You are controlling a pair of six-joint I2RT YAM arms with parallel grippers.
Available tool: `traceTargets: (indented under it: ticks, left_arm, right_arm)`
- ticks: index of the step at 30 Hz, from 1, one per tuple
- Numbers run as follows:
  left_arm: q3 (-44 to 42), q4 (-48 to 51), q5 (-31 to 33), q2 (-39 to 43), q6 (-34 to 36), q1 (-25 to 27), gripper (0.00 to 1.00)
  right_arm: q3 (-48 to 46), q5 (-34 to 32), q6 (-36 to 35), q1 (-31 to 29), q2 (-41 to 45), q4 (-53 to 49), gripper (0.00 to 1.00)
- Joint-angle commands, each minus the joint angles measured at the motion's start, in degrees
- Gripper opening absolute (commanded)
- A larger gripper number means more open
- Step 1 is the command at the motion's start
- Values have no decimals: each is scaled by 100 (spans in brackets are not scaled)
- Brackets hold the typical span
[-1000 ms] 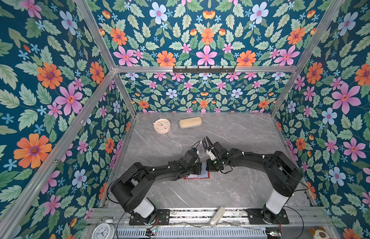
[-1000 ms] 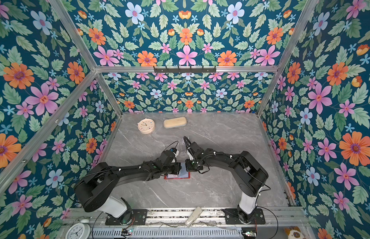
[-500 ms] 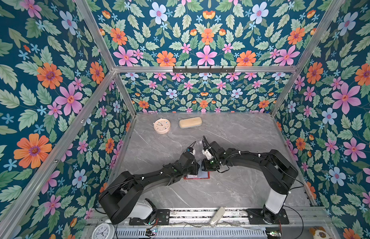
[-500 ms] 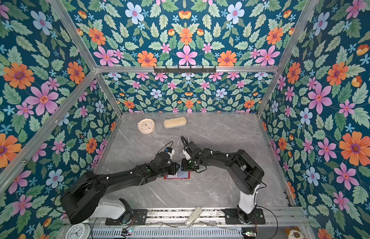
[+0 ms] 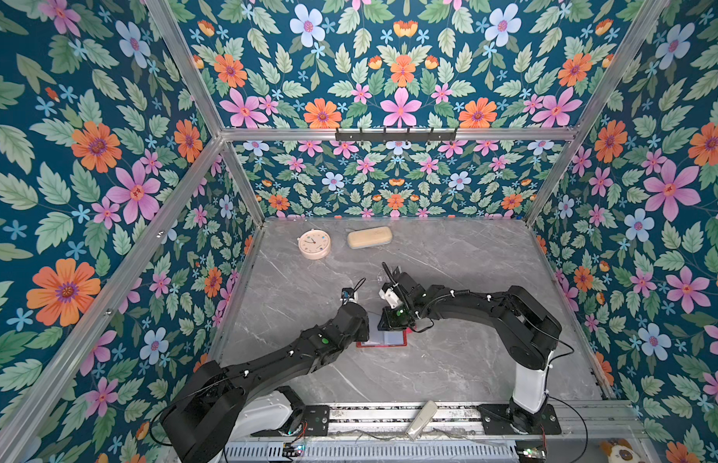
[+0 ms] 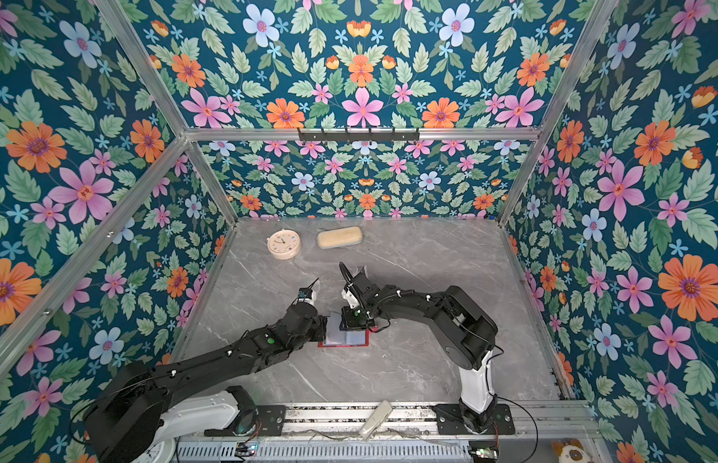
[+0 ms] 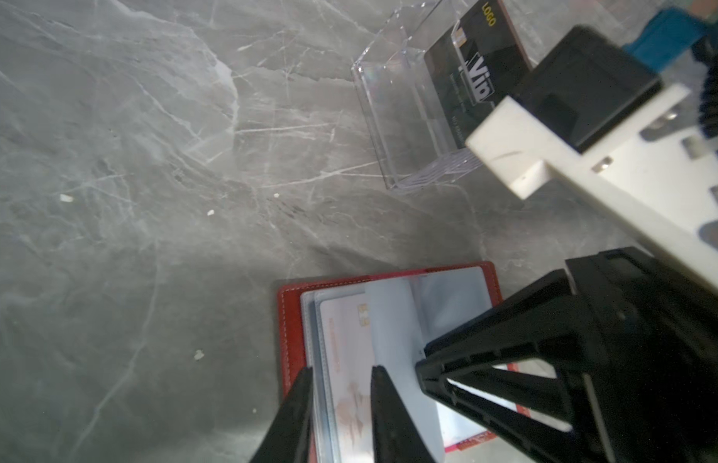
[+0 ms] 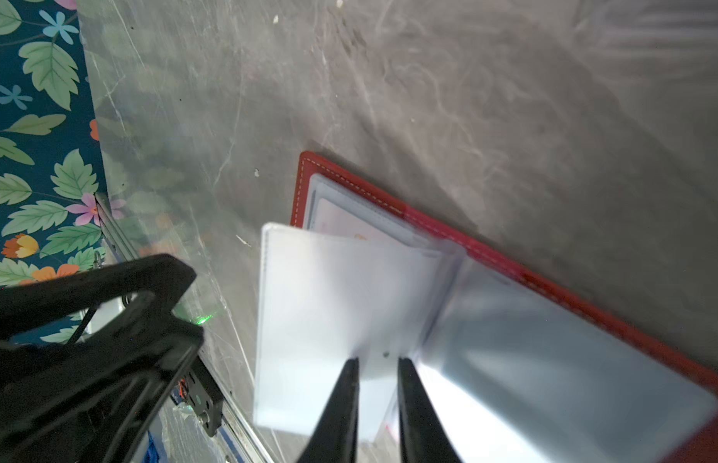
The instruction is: Put the credit cards into the card holder
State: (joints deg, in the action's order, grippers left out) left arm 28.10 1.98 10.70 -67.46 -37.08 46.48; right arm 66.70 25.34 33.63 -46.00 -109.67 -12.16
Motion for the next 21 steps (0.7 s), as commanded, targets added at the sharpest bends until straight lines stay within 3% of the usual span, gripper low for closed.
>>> traceTargets:
  ticks: [1, 5, 13, 17, 21]
  left_arm:
    - [38, 215, 187, -125, 78, -3, 28]
    - [-13, 60, 4, -266, 152, 2, 29]
    - [-273, -512, -339, -480, 176, 2, 56]
    - [-340, -765, -553, -718, 172, 1, 55]
    - [-338, -984, -782, -919, 131, 2, 47]
  right_arm:
    - [43, 115, 12, -13, -70, 45, 11]
    - [68, 140, 36, -13, -137, 41, 6]
    - [102, -62, 4, -13, -205, -162, 5]
    - [107, -190, -43, -10, -171, -292, 5]
    - [107, -347, -75, -14, -106, -457, 5]
